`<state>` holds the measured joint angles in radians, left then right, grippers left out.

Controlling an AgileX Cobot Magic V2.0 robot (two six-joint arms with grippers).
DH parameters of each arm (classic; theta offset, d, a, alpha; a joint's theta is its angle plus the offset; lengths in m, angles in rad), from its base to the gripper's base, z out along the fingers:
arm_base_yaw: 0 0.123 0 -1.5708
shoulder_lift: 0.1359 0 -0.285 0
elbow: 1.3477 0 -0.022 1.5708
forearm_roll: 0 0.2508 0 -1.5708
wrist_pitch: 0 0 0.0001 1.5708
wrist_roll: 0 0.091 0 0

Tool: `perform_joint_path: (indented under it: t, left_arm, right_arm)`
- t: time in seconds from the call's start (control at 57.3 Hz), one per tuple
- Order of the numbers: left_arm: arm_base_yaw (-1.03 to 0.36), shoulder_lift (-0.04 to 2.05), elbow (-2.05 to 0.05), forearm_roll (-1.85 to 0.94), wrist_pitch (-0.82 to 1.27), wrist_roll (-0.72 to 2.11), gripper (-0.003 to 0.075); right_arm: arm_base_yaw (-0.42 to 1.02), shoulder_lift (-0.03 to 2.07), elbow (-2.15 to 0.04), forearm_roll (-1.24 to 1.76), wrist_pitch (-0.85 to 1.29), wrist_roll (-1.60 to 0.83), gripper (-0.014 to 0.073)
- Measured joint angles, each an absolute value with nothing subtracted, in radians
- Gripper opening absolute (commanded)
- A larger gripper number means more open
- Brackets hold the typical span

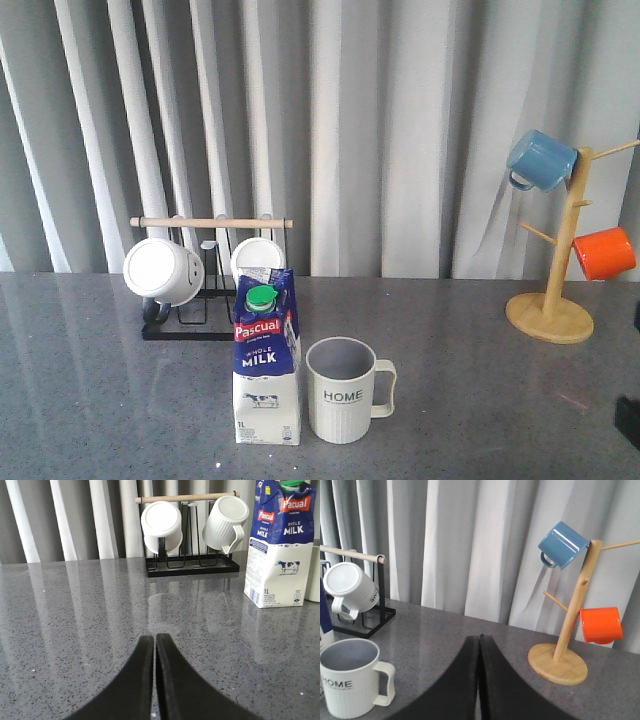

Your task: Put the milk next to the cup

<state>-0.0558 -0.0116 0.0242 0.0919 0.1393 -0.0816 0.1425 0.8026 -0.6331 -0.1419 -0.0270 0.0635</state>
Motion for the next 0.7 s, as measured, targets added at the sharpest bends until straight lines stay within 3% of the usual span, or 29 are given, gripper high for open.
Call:
perform_joint_path:
  t: [0.384,0.698]
  left_arm:
    - [-0.056,-0.012,0.024,0.092,0.139,-0.082,-0.0006]
    - [-0.056,-0.012,0.024,0.092,0.138,-0.082,-0.0006]
  right_arm:
    - [0.143,0.246,-0.182,-0.071,-0.019,0.064,-0.0008]
    - [0.143,-0.007,0.025,0.0,0.034,0.064,-0.0008]
